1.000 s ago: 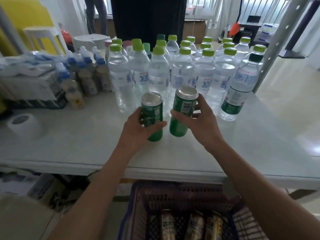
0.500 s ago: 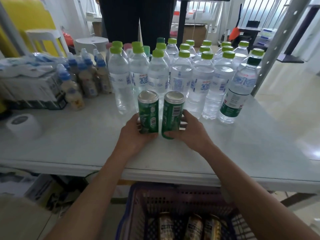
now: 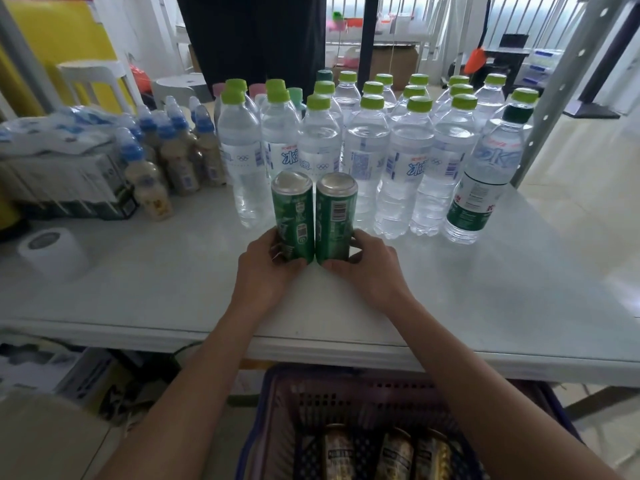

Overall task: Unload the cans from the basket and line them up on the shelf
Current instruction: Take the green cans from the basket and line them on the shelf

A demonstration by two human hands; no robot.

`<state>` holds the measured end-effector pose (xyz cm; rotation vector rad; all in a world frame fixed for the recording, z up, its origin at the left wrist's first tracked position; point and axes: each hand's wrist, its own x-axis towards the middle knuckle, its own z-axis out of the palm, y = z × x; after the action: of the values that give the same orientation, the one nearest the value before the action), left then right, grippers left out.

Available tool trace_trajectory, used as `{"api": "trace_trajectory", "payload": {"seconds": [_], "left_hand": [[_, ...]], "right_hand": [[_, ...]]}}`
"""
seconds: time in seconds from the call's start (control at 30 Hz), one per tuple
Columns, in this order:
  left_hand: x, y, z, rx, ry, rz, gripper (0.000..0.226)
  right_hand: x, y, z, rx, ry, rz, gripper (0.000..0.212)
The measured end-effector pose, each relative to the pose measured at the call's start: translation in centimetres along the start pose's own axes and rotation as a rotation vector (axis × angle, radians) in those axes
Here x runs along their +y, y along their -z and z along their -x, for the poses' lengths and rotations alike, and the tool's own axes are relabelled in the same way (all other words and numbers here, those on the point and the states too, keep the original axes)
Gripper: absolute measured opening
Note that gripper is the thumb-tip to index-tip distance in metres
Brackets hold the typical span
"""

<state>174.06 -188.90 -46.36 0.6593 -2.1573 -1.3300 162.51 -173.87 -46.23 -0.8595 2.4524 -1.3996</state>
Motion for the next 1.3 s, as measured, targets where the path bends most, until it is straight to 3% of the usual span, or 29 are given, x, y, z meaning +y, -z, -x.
{"api": "trace_trajectory", "payload": {"seconds": [0.13,0.23,0.3,0.33,0.43,0.53,0.6,0.67,0.8,0.87,0.93,1.0,1.07,1.13,1.2,1.3], "left_hand": [[0.1,0.2,-0.1,-0.016,-0.010,-0.013,0.051],[0.6,0.3,0.9,0.034,0.045,-0.099,0.065],[1.7,0.8,2.6,0.124,0.037,-0.219,0.053],[2.1,1.0,3.7,0.107,0.010,-0.256,0.038],[3.2,0.6,7.9,-0.278,-0.098,-0.275,0.015],[3.3,-0.8,11.0,-0.539,-0.177,-0.309,0.015],[3.0,-1.7,11.9,-0.587,-0.174,-0.248,0.016],[1.9,-2.7,12.7,-0.736,-0.165,-0.378,0.014],[-2.2,-6.9,14.8,-1.215,-0.103,-0.805,0.024],[-4.3,-9.5,16.3,-1.292,-0.141,-0.890,0.027],[-6.2,-12.2,18.5,-1.292,-0.188,-0.808,0.030],[-7.7,-14.6,21.4,-1.313,-0.253,-0.689,0.044],[-9.5,-16.5,23.9,-1.340,-0.369,-0.736,0.069],[-10.8,-17.4,25.1,-1.379,-0.369,-0.819,0.084],[-11.2,-17.9,25.2,-1.407,-0.327,-0.832,0.090],[-10.6,-19.0,24.6,-1.314,-0.348,-0.826,0.089]], "right_hand": [[0.2,-0.2,-0.3,-0.022,-0.004,0.017,0.057],[0.2,0.7,-0.2,-0.077,-0.040,0.066,0.074],[-0.4,2.3,0.7,-0.094,-0.094,0.146,0.075],[-0.5,3.3,1.7,-0.101,-0.126,0.128,0.063],[-0.7,5.6,6.8,-0.192,-0.154,-0.234,0.020],[0.2,6.7,11.8,-0.536,-0.146,-0.359,0.011],[1.4,6.8,13.6,-0.859,-0.168,-0.211,0.011],[3.5,6.7,14.1,-1.066,-0.198,0.081,0.010],[10.2,5.7,14.3,-1.220,-0.387,0.433,0.016],[13.4,5.7,15.0,-1.320,-0.552,0.520,0.012],[16.1,5.6,16.8,-1.407,-0.599,0.619,0.016],[18.6,5.3,18.8,-1.377,-0.419,0.760,0.023],[20.3,5.0,20.6,-1.217,-0.223,0.838,0.021],[20.9,4.6,21.4,-1.238,-0.265,0.849,0.013],[21.5,4.3,21.5,-1.348,-0.464,0.791,0.023],[21.9,4.5,21.2,-1.336,-0.537,0.716,0.028]]}}
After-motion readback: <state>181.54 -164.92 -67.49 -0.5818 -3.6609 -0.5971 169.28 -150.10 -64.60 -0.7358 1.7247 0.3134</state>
